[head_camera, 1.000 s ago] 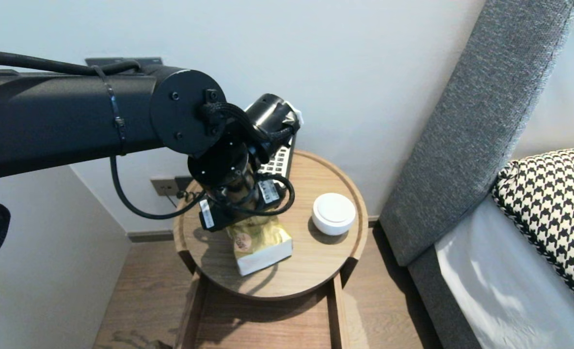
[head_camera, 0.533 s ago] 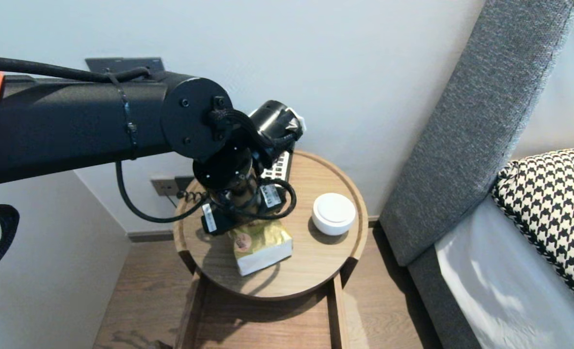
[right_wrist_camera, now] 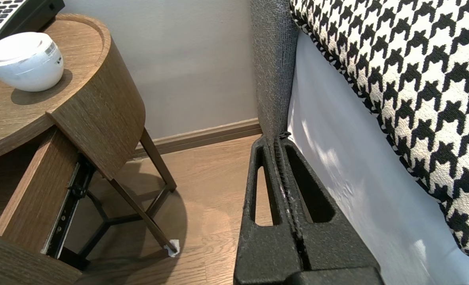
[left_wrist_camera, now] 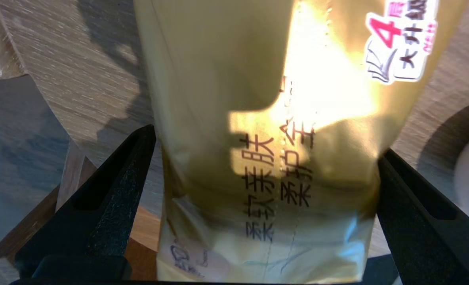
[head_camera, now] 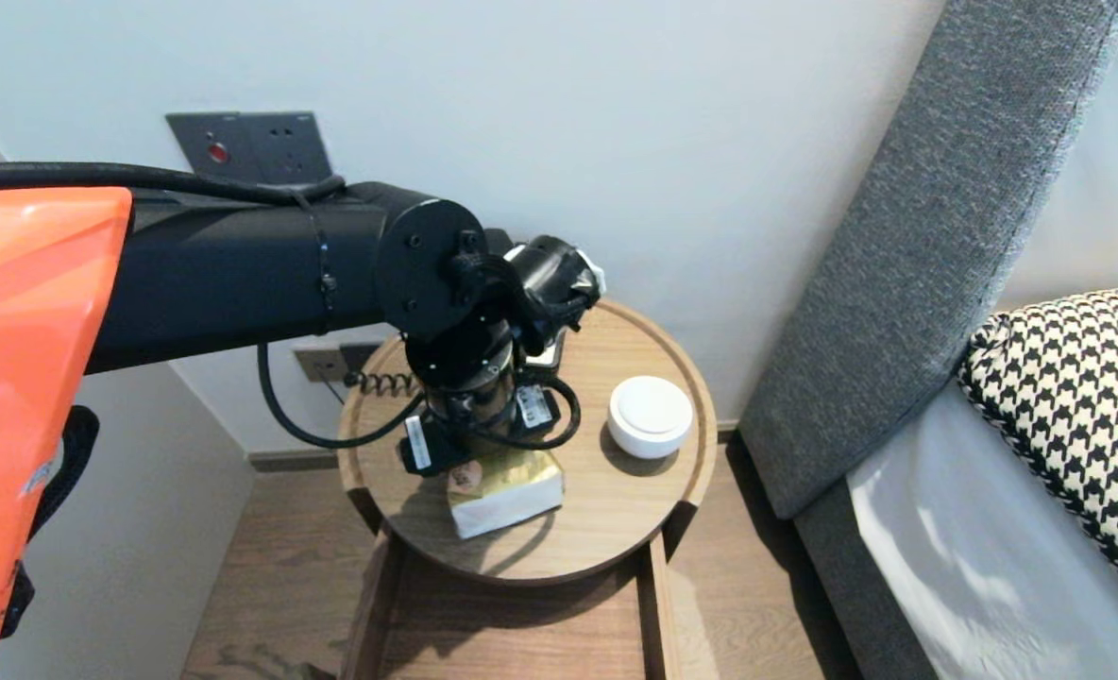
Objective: Put the tissue on the table in the drawer one by one
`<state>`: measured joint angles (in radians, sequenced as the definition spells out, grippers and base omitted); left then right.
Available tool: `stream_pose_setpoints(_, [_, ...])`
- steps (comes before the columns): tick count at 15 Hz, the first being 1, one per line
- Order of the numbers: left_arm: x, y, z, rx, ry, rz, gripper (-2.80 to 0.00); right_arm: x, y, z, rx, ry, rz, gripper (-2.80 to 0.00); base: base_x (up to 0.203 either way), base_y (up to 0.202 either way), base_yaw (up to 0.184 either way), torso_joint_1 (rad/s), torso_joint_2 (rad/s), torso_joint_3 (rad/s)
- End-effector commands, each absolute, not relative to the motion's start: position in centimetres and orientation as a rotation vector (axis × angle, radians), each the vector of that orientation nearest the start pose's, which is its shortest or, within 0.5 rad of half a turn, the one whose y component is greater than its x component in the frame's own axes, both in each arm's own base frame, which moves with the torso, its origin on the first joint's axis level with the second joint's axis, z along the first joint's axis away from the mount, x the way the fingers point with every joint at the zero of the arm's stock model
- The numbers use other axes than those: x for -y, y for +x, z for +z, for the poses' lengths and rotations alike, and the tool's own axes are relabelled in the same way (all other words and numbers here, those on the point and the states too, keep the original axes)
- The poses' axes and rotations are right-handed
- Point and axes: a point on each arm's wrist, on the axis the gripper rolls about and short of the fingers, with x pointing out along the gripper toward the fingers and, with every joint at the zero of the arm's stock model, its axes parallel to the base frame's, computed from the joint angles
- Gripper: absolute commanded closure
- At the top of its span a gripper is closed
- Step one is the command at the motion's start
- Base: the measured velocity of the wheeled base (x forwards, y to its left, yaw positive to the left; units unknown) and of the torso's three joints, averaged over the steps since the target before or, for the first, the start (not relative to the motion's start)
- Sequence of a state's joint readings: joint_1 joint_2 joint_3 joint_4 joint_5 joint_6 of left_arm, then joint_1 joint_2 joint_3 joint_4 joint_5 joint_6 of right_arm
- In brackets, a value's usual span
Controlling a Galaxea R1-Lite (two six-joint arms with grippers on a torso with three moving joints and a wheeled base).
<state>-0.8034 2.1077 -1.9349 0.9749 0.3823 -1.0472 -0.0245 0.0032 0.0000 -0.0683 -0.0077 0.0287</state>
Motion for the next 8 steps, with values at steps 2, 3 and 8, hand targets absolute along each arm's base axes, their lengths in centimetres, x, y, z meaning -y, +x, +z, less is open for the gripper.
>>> stream_pose_setpoints(2, [26.9,27.1,20.4,-1.023,-0.295,0.170,0.00,0.0,-2.1,7.5,0.039,0.029,-0.032,0.00,0.000,0.000,0.000,0.000,0.00,0.000])
stream_pose_setpoints(3, [26.9,27.0,20.3,-1.037,-0.297,0.164,0.00,0.0,-2.1,7.5,0.039,0.029,-0.032,0.00,0.000,0.000,0.000,0.000,0.00,0.000])
stream_pose_setpoints(8, [26.1,26.1,21.7,-1.083,-0.322,0.125,0.00,0.0,-2.1,7.5,0.039,0.029,-0.032,0.00,0.000,0.000,0.000,0.000,0.00,0.000])
